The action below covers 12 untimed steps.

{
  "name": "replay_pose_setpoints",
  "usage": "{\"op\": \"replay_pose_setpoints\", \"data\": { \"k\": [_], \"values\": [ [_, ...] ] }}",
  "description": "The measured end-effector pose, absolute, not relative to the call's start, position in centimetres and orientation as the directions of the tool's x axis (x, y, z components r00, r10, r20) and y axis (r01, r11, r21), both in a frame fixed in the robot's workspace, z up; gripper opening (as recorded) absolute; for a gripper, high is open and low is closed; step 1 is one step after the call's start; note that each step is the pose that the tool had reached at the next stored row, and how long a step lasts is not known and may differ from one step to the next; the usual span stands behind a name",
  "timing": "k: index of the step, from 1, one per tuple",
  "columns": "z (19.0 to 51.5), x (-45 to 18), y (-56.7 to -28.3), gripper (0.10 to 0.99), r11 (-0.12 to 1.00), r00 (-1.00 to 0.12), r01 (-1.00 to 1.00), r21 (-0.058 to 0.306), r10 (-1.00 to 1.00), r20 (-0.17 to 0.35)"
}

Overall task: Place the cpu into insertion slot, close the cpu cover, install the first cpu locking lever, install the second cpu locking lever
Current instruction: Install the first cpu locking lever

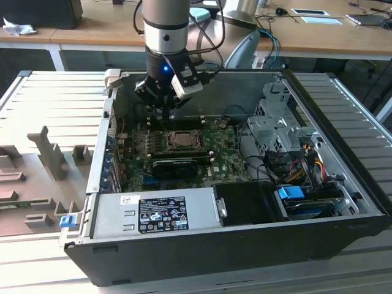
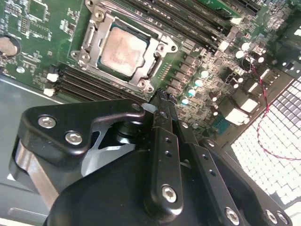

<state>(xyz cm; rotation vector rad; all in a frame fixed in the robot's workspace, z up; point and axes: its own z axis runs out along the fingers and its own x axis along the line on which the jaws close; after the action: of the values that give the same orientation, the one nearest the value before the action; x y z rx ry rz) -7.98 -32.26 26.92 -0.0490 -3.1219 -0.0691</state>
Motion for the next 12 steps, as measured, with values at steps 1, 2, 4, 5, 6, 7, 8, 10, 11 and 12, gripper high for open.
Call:
{"op": "replay_pose_setpoints", "data": {
  "k": [1,2,4,5,6,7,8,10,11,12],
  "values": [
    [26.9,-8.2,-32.3,0.106,0.999,-0.999,0.03,0.044,0.029,0.019],
    [26.7,-8.5,-32.3,0.106,0.999,-0.999,0.027,0.045,0.026,0.019],
    [26.6,-8.8,-32.3,0.106,0.999,-1.0,0.023,0.047,0.023,0.019],
    [26.6,-9.0,-32.3,0.106,0.999,-1.0,0.021,0.047,0.02,0.019],
    [26.5,-9.2,-32.3,0.106,0.999,-1.0,0.019,0.048,0.018,0.019],
    [26.5,-9.5,-32.3,0.106,0.999,-1.0,0.016,0.048,0.015,0.018],
    [26.5,-9.6,-32.3,0.106,0.999,-1.0,0.015,0.048,0.014,0.01],
    [26.5,-9.6,-32.3,0.106,0.999,-1.0,0.011,0.049,0.011,-0.009],
    [26.4,-9.7,-32.3,0.106,0.999,-1.0,0.006,0.051,0.007,-0.015],
    [26.4,-9.8,-32.3,0.106,0.999,-1.0,-0.001,0.054,0.0,-0.015]
  ]
}}
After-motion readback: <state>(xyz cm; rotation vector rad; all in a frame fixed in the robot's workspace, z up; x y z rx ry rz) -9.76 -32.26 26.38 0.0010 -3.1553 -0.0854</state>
